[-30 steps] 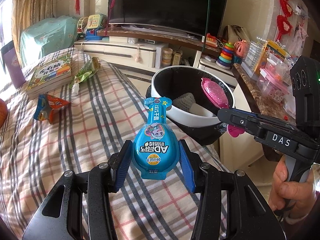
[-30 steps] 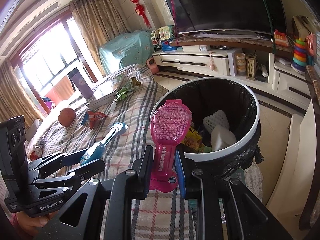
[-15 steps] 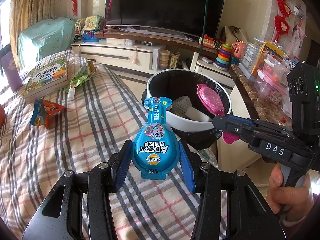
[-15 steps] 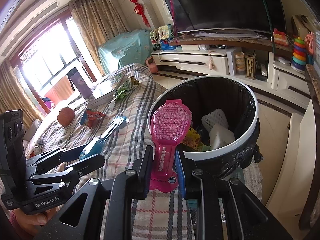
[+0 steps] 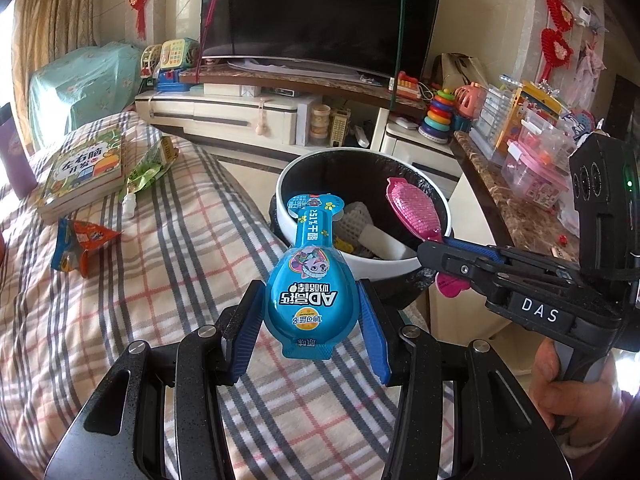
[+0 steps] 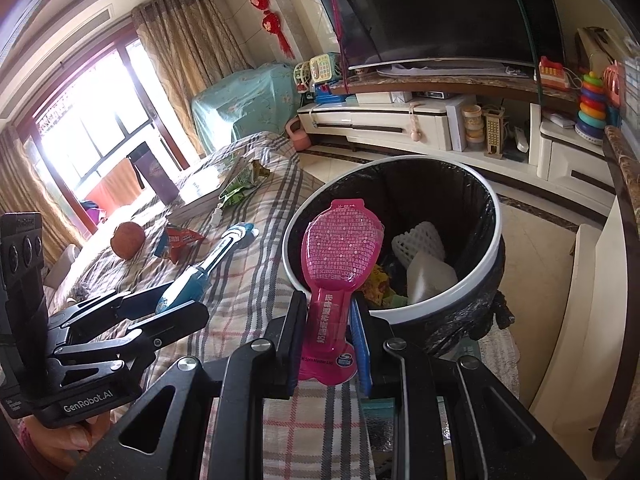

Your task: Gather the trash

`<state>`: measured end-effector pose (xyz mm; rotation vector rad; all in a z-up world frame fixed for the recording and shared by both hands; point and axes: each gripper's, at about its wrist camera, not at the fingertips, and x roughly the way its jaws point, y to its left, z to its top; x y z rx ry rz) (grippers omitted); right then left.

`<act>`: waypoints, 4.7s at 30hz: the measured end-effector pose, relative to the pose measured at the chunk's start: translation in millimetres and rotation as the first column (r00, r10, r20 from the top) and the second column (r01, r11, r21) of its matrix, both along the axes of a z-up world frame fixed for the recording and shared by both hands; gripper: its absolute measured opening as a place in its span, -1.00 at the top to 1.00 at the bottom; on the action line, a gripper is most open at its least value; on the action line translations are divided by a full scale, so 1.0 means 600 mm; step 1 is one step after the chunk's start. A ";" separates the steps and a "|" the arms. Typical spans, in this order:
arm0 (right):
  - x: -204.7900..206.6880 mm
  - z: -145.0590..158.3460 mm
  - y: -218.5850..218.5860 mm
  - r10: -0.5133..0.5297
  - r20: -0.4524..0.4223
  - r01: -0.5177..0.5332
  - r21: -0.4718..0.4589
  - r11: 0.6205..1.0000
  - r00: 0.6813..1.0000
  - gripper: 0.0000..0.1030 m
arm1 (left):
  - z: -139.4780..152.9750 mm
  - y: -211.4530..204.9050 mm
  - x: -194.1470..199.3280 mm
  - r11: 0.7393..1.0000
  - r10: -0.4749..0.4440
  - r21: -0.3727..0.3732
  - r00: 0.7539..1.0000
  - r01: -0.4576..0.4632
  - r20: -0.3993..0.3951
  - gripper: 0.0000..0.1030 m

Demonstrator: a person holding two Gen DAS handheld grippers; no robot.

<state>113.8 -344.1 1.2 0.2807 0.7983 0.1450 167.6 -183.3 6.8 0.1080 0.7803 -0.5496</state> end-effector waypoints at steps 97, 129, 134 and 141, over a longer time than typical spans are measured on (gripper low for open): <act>0.138 -0.022 -0.113 -0.037 -0.103 0.037 0.000 0.999 0.994 0.57 | -0.016 -0.143 0.154 0.991 -0.059 0.118 0.998 0.060 -0.011 0.12; 0.139 -0.016 -0.133 -0.070 -0.120 0.075 0.037 0.997 0.990 0.12 | -0.012 -0.125 0.171 0.995 -0.044 0.084 0.997 0.049 -0.056 -0.13; 0.116 0.008 -0.131 -0.085 -0.078 0.090 0.067 0.994 0.993 -0.32 | -0.001 -0.091 0.155 0.999 -0.003 0.045 0.999 0.005 -0.047 -0.21; 0.061 0.044 -0.095 -0.091 0.007 0.089 0.124 0.988 0.996 -0.83 | 0.018 -0.016 0.094 0.994 0.095 -0.056 0.995 -0.096 -0.021 -0.53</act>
